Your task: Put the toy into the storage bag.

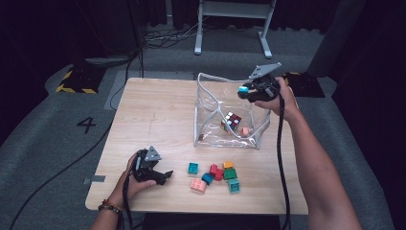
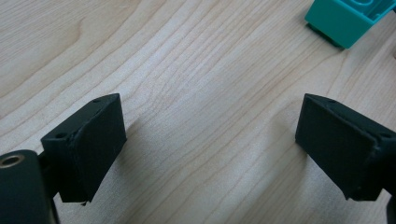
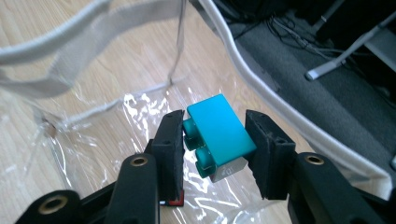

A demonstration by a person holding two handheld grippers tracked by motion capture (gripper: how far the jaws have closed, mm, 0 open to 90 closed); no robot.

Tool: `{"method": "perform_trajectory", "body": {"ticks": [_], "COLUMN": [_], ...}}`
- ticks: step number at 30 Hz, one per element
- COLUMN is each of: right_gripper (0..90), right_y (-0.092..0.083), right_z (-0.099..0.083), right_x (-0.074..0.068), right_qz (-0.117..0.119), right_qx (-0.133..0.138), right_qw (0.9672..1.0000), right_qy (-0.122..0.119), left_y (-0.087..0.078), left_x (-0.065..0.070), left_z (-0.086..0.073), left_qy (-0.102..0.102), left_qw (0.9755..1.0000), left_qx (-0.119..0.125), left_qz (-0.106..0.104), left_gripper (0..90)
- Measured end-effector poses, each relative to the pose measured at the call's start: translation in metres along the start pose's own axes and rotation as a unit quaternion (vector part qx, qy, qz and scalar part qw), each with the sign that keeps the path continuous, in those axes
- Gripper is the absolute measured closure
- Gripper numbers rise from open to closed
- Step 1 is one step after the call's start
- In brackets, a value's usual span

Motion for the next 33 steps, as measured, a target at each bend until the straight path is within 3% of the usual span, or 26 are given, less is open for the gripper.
{"method": "perform_trajectory", "body": {"ticks": [8,16,19,25,30,33], "right_gripper": [59.0,58.9,58.9,58.9,58.8,58.6], "right_y": [0.003,0.007,0.007,0.005,0.0,-0.002], "right_z": [-0.011,-0.025,-0.03,-0.042,-0.047,-0.052], "right_x": [0.004,0.005,0.002,-0.001,0.0,0.001], "right_qz": [0.011,0.032,0.043,0.063,0.067,0.07], "right_qx": [-0.044,-0.099,-0.118,-0.168,-0.192,-0.198], "right_qw": [0.9987,0.9936,0.9905,0.9804,0.9749,0.9738], "right_qy": [-0.024,-0.046,-0.056,-0.081,-0.09,-0.088], "left_y": [0.0,0.0,0.0,0.0,0.0,0.0], "left_x": [0.0,0.0,0.0,0.0,0.0,0.0], "left_z": [0.0,0.0,0.0,0.0,0.0,0.0], "left_qy": [0.001,0.0,0.0,0.0,-0.001,-0.001], "left_qw": [1.0,1.0,1.0,1.0,1.0,1.0], "left_qx": [0.0,0.0,0.0,0.0,-0.001,-0.001], "left_qz": [0.0,0.0,0.0,0.0,0.0,0.0], "left_gripper": [8.8,8.8,8.8,8.8,8.7,8.7]}}
Point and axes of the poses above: each handheld gripper's, and its own axes: y roughly forward along the jaws, z roughly out of its top, x roughly to its right, the point moved 6 cm from there along y, roughly forward along the jaws, and after that the axes turned 2 degrees about -x, right-handed, at the moved point
